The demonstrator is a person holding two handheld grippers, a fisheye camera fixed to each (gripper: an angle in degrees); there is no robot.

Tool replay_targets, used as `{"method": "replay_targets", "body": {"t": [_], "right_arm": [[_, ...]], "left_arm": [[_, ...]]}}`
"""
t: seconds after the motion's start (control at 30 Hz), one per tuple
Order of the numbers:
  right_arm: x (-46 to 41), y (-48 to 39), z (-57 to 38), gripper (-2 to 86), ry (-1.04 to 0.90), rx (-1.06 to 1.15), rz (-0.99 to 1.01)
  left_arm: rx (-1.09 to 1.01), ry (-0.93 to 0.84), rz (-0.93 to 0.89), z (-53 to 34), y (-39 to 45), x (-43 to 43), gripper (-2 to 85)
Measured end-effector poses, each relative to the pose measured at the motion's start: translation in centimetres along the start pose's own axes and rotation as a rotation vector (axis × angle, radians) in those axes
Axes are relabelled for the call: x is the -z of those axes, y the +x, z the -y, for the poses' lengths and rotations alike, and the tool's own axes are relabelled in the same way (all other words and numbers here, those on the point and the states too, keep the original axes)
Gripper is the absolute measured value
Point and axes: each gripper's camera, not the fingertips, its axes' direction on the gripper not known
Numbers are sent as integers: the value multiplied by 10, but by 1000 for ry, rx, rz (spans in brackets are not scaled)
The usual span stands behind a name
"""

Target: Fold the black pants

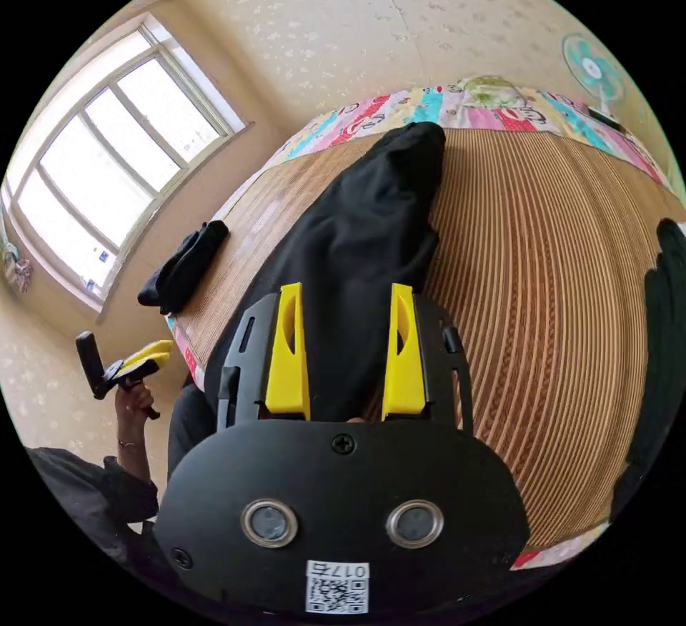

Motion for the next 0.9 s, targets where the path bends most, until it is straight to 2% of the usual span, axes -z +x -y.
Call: {"method": "replay_targets", "body": {"t": [0.07, 0.17, 0.27, 0.33, 0.43, 0.57, 0.63, 0.77, 0.9], "right_arm": [[-8, 7, -45, 175, -31, -79, 11], [-16, -2, -72, 156, -38, -48, 115], [-20, -8, -68, 82, -130, 60, 97], [-7, 5, -66, 54, -135, 33, 137], [21, 36, -79, 42, -123, -30, 123], [56, 69, -102, 51, -128, 30, 92], [69, 77, -103, 65, -133, 53, 84], [91, 88, -91, 106, -85, 67, 65], [90, 85, -77, 129, -81, 80, 42]], "left_arm": [[93, -100, -59, 31, -12, -45, 109], [151, -257, -97, 37, -8, -97, 110], [215, -167, -6, 23, 10, -98, 83], [282, -150, -25, 16, 18, -102, 61], [178, -229, -116, 15, 55, -118, 46], [-55, -304, -29, 3, 119, -116, 51], [-38, -297, -10, 0, 119, -111, 64], [97, -216, -130, 12, 83, -102, 106], [95, -251, -62, 35, 74, -111, 125]]}}
